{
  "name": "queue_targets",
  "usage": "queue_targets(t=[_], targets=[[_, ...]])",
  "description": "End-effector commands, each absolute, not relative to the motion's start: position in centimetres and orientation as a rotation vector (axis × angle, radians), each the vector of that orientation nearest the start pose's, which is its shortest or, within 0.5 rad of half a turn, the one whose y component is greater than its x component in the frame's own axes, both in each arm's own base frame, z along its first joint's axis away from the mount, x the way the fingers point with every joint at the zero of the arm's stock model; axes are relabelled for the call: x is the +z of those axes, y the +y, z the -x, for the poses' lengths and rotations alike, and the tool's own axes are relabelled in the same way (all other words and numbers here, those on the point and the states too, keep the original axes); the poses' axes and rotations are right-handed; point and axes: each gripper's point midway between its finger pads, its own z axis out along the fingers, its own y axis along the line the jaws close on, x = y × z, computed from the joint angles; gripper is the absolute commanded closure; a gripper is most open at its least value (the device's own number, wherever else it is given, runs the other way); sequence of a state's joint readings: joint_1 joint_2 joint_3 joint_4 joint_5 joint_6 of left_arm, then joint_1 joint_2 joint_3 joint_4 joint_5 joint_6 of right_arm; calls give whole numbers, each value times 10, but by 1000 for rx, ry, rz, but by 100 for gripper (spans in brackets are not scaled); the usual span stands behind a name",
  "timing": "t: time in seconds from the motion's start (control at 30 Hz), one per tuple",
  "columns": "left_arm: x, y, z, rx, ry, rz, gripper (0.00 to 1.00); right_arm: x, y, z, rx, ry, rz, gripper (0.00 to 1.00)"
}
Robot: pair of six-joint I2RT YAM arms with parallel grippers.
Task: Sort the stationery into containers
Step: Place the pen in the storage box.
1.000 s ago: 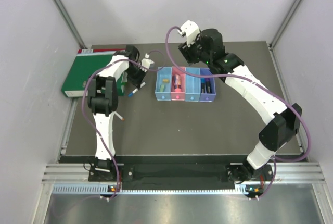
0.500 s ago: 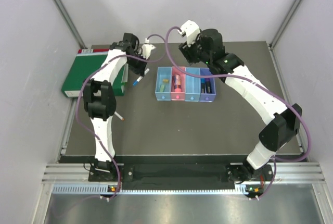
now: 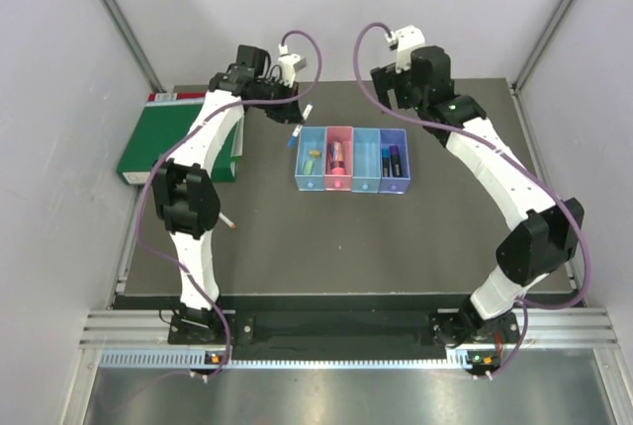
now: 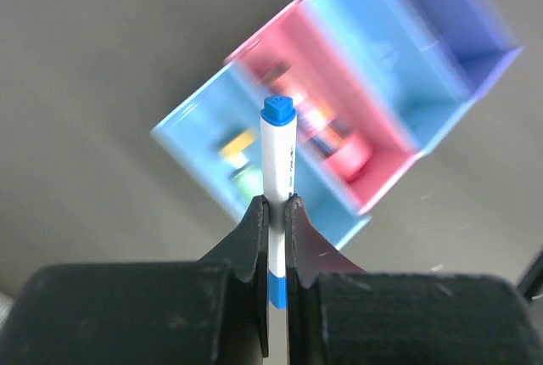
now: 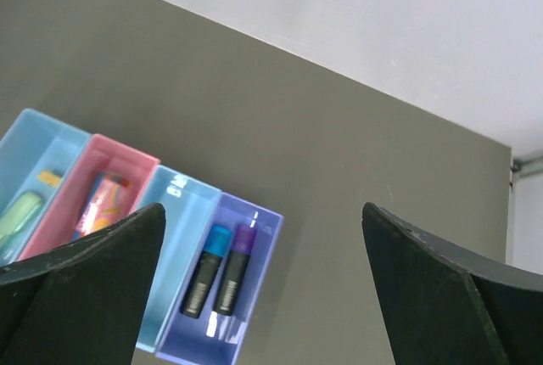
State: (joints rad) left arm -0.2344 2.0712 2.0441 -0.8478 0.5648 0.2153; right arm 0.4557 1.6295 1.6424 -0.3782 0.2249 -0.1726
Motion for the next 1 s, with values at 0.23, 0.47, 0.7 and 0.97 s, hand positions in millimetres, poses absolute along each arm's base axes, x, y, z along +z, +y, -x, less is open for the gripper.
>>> queue_targets(t=[0.23, 0.47, 0.7, 0.97], targets=[[255, -338, -448, -1183, 1949, -656, 100, 333, 145, -461, 10, 1859, 333, 0], [247, -369, -463, -1280, 1882, -558, 100, 336, 128, -458, -14, 1857, 306, 0], [204, -377, -462, -1237, 1932, -532, 100, 340, 109, -458, -37, 1853, 265, 0], [158, -382, -462, -1135, 2005, -538, 100, 346, 100, -459, -37, 1845, 246, 0]])
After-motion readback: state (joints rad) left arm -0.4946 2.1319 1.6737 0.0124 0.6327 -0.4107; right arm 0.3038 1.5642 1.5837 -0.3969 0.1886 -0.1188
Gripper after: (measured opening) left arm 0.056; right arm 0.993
